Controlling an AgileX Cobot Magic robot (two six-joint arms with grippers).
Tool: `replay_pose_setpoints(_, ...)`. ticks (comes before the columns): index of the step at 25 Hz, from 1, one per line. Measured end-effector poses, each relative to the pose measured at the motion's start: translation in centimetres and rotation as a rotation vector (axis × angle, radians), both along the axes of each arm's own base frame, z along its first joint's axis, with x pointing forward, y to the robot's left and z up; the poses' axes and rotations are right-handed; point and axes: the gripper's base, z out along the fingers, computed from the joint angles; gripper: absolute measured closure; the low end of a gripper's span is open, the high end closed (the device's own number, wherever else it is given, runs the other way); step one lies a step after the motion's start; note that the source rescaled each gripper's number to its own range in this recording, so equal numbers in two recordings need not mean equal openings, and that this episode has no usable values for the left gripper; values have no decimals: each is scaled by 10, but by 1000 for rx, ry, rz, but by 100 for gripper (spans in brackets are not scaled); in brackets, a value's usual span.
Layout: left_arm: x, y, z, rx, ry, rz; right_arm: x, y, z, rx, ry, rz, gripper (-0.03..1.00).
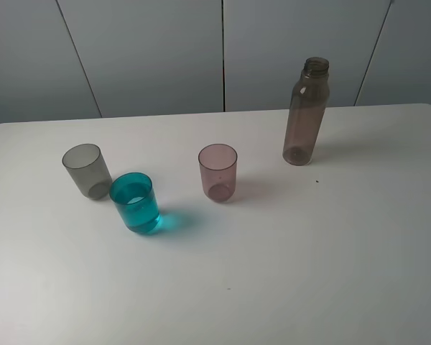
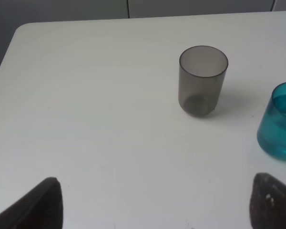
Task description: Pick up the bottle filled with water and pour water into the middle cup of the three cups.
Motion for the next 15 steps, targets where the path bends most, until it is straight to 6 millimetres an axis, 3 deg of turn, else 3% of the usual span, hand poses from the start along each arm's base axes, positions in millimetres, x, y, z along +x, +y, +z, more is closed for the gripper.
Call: replay_pose_setpoints(15,0,0,0,0,0,0,0,2,0,5,0,24,-3)
